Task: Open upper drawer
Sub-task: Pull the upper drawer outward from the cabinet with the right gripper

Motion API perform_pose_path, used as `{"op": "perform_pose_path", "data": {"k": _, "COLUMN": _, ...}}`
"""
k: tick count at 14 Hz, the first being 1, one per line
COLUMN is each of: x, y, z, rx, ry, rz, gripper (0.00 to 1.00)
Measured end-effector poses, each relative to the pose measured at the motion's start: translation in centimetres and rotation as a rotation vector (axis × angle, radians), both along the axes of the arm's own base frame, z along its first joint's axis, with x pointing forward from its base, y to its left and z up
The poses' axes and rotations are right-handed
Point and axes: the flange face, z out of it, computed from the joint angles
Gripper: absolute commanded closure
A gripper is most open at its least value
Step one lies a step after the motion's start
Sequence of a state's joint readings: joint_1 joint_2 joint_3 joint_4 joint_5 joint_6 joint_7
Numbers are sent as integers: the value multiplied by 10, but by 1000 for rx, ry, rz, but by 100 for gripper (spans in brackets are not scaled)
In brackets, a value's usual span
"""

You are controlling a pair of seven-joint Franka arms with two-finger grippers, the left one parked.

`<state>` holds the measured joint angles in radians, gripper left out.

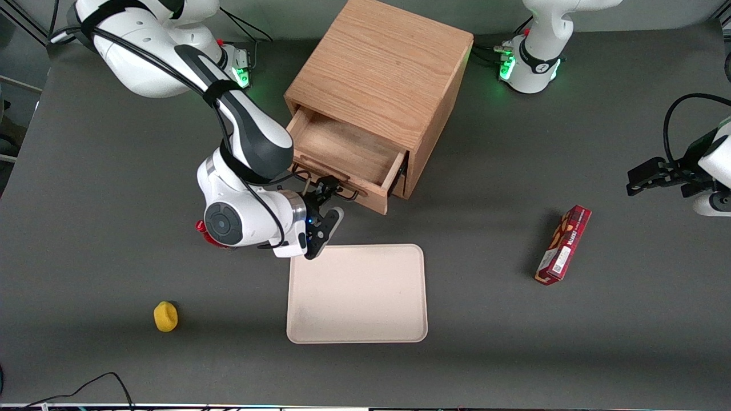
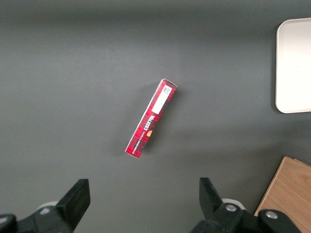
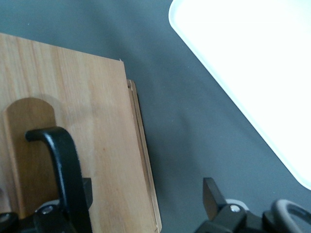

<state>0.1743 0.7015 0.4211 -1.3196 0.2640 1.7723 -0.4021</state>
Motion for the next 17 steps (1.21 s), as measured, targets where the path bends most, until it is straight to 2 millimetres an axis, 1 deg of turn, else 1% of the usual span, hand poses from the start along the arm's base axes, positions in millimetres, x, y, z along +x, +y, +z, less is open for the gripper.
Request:
{"op": "perform_pose_path", "data": {"k": 6, "x": 25, "y": -16, "z": -3, "rx": -7, "ry": -13, "rz": -28, "gripper": 0}}
{"op": "perform_pose_path", "data": {"k": 10, "x": 42, "y": -32, "z": 1, "rx": -15, "ry": -17, "rz": -46, "gripper": 0}}
{"op": "perform_pose_path", "data": {"k": 13, "x": 50, "y": -39, "z": -2, "rx": -17, "ry": -20, "rz": -56, "gripper": 0}}
{"op": "perform_pose_path", "data": {"k": 15, "x": 53, "y": -41, "z": 0, "rx": -12, "ry": -30, "rz": -45, "gripper": 0}}
{"op": "perform_pose_path", "data": {"k": 17, "x": 60, "y": -48, "z": 2, "rx": -14, "ry": -45, "rz": -50, "gripper": 0}}
